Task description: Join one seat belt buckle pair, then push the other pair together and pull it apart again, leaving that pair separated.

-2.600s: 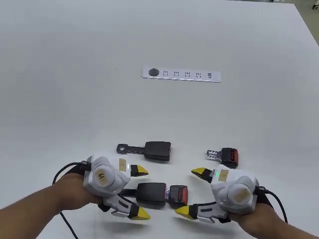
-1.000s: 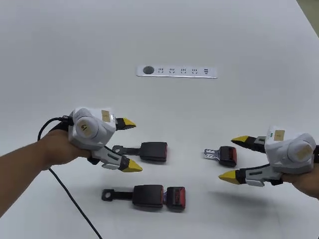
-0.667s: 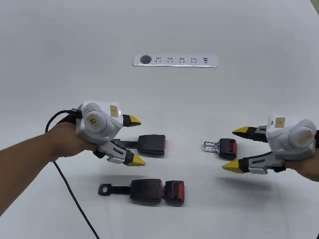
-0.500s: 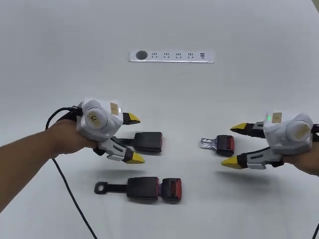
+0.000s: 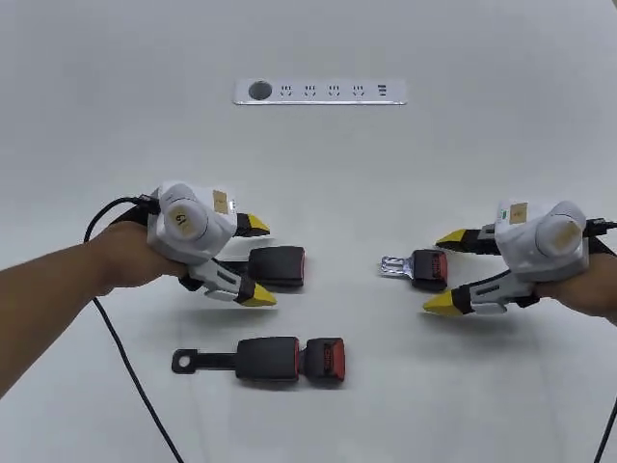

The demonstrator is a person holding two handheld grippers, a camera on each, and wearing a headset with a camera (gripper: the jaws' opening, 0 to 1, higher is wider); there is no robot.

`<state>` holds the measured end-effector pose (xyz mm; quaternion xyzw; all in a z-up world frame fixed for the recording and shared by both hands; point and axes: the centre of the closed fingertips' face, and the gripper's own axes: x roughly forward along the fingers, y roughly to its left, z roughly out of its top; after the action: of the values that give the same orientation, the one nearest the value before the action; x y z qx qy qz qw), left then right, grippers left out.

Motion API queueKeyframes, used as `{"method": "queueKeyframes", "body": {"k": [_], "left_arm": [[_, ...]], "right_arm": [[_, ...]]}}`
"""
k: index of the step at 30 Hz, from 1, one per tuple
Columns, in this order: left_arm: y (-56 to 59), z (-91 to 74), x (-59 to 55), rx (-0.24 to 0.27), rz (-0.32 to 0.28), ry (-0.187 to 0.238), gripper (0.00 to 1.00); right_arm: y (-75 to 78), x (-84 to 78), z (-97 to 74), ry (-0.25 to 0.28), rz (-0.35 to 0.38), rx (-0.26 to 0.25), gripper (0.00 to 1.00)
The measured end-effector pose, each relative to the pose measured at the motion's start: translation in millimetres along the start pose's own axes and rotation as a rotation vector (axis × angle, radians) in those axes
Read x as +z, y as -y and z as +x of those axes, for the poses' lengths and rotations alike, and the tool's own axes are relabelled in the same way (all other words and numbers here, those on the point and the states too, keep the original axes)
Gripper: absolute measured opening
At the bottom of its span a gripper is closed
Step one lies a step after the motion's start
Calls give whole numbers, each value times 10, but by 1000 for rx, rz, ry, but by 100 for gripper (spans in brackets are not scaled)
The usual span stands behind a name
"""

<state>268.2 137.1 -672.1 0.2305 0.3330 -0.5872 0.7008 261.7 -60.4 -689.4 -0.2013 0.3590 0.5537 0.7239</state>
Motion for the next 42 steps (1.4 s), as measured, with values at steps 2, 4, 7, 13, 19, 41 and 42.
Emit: {"method": "queueKeyframes", "body": {"k": [2, 4, 7, 13, 19, 41, 42], "left_arm": [[8, 4, 14, 1, 7, 7, 51], [12, 28, -24, -6, 6, -7, 49], [32, 60, -79, -20, 17, -23, 49], [2, 69, -71, -13, 44, -13, 45], [-16, 61, -90, -18, 74, -24, 42], [-5, 76, -105, -40, 101, -49, 34], [-7, 77, -106, -40, 100, -49, 34]], "right_arm": [[-8, 11, -7, 2, -16, -2, 57], [-29, 45, -12, 9, -11, 4, 56], [-30, 40, -14, 8, -17, -4, 52], [-29, 51, -35, 3, -22, -8, 43], [14, 55, -27, -34, -71, -34, 35], [-6, 65, 60, -126, -123, 10, 33], [0, 73, 73, -126, -123, 7, 33]]}}
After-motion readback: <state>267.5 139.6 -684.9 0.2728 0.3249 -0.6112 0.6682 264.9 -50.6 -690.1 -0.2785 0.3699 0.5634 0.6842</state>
